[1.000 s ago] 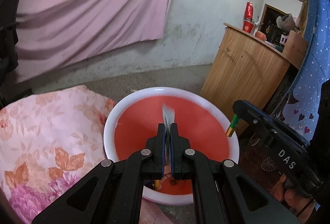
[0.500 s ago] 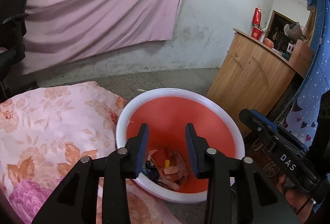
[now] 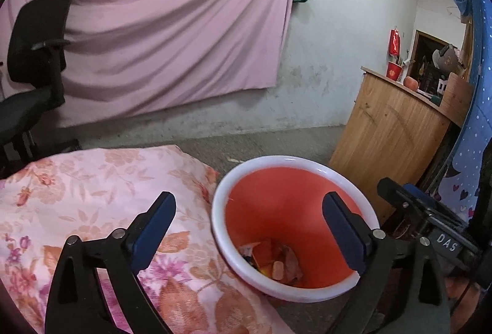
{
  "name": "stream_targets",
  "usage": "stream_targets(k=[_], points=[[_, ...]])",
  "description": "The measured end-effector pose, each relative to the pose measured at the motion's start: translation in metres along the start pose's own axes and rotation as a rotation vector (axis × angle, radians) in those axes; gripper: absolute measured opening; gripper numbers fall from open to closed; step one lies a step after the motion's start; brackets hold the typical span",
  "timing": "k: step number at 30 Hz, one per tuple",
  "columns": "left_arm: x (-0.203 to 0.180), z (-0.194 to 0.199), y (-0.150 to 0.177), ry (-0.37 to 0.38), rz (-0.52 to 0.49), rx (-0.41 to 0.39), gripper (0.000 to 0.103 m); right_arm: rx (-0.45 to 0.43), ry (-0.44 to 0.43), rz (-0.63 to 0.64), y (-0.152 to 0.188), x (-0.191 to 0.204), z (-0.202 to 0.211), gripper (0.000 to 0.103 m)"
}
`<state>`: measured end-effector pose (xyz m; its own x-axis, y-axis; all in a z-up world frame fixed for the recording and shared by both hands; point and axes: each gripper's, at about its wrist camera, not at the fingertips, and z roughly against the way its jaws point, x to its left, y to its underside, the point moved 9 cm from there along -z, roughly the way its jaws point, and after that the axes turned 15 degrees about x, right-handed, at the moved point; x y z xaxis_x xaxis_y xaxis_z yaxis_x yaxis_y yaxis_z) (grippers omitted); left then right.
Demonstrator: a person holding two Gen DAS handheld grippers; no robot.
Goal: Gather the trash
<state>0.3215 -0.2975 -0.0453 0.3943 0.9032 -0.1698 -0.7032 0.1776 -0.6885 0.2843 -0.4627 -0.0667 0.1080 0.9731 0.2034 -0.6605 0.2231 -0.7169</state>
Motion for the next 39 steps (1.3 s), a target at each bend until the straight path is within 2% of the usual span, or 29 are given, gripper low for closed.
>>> stream_targets(k=[9,16,23,29,39], points=[[0.013,0.031,0.001,-0.065,-0.019,-0.077,0.097,-0.056,0.007,-0.012,-0.003,0.007,0.019,0.103],[0.027,0.056,0.013,-0.077,-0.008,-0.111,0.098,-0.102,0.024,0.001,0.002,0.018,0.041,0.103],[0.045,0.092,0.024,-0.077,0.006,-0.161,0.099,-0.142,0.037,0.036,0.014,0.044,0.070,0.103],[0.057,0.131,0.043,-0.105,-0.019,-0.210,0.101,-0.168,0.045,0.076,0.028,0.072,0.094,0.103],[0.073,0.174,0.076,-0.129,-0.025,-0.229,0.101,-0.202,0.047,0.101,0.046,0.101,0.123,0.103]])
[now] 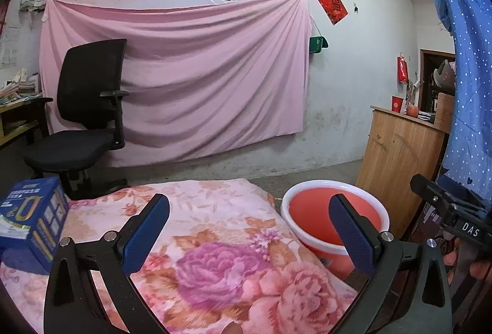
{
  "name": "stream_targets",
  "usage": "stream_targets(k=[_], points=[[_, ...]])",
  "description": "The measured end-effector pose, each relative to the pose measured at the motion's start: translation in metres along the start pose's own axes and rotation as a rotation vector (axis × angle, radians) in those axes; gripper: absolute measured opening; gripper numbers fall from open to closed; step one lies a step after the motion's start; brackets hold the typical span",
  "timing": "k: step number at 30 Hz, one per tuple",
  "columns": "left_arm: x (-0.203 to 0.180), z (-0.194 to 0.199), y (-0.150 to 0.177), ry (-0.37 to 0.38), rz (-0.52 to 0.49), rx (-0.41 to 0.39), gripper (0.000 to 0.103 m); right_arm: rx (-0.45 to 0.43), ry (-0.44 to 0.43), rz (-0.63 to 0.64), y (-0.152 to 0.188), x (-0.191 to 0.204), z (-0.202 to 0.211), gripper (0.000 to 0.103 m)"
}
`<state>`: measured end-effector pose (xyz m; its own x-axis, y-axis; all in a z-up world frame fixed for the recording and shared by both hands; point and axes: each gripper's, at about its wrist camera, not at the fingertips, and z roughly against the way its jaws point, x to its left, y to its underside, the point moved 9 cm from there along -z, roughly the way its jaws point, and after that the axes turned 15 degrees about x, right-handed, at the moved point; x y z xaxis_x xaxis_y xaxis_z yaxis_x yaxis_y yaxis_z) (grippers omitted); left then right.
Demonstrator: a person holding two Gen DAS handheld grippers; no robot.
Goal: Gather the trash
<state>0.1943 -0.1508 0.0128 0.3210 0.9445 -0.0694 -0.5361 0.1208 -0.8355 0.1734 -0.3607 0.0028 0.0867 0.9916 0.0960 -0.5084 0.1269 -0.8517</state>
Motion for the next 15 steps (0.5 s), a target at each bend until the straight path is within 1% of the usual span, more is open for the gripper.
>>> stream_targets(k=[7,15], points=[[0.017,0.022,0.020,-0.018,0.013,0.006,0.101,-0.030,-0.004,0.005,0.010,0.015,0.021,0.103],[0.037,0.042,0.050,-0.046,0.032,0.030,0.102,-0.047,-0.015,0.027,0.026,0.040,0.041,0.103]])
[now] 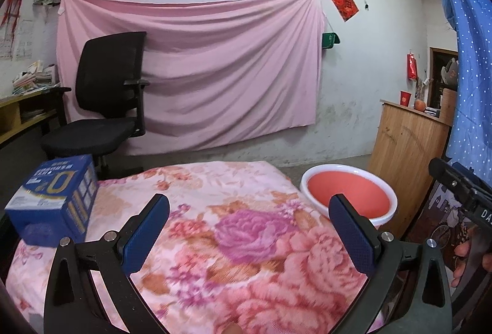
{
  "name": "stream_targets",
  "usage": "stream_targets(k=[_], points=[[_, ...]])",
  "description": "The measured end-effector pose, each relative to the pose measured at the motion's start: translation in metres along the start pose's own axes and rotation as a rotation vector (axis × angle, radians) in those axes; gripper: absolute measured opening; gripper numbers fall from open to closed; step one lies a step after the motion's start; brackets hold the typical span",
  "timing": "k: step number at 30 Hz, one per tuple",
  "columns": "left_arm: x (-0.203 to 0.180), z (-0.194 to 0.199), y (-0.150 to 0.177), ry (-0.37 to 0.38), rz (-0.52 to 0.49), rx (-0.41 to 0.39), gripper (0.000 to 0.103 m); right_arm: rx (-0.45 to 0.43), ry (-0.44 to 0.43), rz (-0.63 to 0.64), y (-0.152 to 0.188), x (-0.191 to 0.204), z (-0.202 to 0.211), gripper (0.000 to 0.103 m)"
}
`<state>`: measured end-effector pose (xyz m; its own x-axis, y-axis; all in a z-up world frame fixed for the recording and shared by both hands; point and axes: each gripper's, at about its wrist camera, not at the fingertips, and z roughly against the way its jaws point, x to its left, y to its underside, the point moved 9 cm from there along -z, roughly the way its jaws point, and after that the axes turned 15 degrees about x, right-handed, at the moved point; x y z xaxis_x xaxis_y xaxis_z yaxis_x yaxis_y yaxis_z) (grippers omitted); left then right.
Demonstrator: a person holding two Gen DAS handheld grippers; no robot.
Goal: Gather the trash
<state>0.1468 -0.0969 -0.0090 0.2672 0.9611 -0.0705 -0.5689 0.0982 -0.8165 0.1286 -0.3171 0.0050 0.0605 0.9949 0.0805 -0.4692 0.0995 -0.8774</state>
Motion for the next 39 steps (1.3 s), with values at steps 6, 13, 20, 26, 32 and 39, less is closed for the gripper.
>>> stream_targets(k=[6,13,20,26,32,39], points=[[0.018,0.014,0.019,-0.033,0.017,0.009,0.102,-0.018,-0.019,0.000,0.014,0.019,0.013,0.103],[0.036,0.029,0.036,-0.067,0.032,0.005,0.102,-0.028,-0.036,0.017,0.026,0.037,0.021,0.103],[0.053,0.036,0.057,-0.099,0.059,0.012,0.102,-0.042,-0.047,0.037,0.039,0.054,0.027,0.103],[0.061,0.041,0.067,-0.122,0.074,-0.008,0.102,-0.056,-0.049,0.071,0.048,0.066,0.029,0.103],[0.064,0.045,0.071,-0.123,0.070,-0.044,0.102,-0.057,-0.045,0.071,0.054,0.064,0.026,0.103],[0.060,0.043,0.076,-0.117,0.050,-0.054,0.102,-0.071,-0.059,0.072,0.057,0.062,0.021,0.103]])
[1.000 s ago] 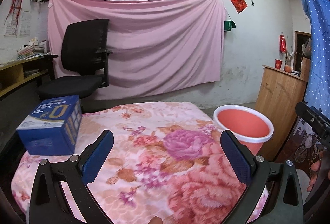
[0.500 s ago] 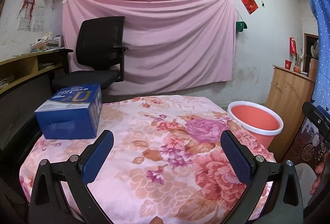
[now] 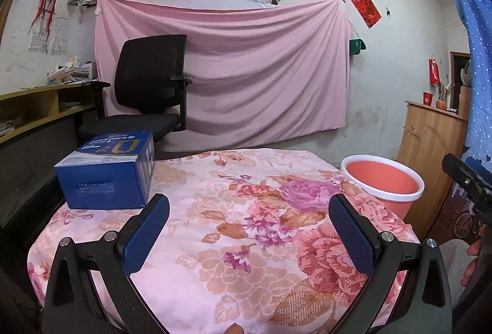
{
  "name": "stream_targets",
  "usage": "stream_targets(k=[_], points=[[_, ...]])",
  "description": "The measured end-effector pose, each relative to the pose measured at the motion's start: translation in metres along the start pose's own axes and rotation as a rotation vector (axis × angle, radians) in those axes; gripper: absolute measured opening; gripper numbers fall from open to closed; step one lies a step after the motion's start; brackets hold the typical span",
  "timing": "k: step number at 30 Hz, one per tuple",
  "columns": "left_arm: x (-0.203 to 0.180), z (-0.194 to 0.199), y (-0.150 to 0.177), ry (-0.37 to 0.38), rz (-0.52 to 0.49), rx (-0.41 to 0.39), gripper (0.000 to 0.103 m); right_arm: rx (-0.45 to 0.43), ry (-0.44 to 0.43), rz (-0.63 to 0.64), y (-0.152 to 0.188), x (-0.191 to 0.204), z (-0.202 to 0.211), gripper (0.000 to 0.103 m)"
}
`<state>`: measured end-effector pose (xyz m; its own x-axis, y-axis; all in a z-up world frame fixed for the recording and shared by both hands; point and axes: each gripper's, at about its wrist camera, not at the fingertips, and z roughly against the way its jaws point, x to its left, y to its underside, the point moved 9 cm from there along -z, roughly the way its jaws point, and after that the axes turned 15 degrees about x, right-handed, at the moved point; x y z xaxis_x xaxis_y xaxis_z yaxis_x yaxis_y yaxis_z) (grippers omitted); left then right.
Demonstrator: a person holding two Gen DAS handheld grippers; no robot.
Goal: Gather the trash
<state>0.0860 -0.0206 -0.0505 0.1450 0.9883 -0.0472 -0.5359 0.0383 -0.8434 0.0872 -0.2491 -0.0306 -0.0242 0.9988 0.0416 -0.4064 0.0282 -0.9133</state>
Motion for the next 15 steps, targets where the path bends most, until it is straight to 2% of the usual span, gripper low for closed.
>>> stream_targets(k=[5,15], points=[[-0.004,0.001,0.000,-0.005,-0.024,-0.025,0.102,0.014,0.010,0.021,0.003,0.000,-0.007,0.103],[0.004,0.000,-0.003,-0.008,0.001,-0.032,0.102,0.053,0.015,0.027,0.008,0.001,-0.017,0.103]])
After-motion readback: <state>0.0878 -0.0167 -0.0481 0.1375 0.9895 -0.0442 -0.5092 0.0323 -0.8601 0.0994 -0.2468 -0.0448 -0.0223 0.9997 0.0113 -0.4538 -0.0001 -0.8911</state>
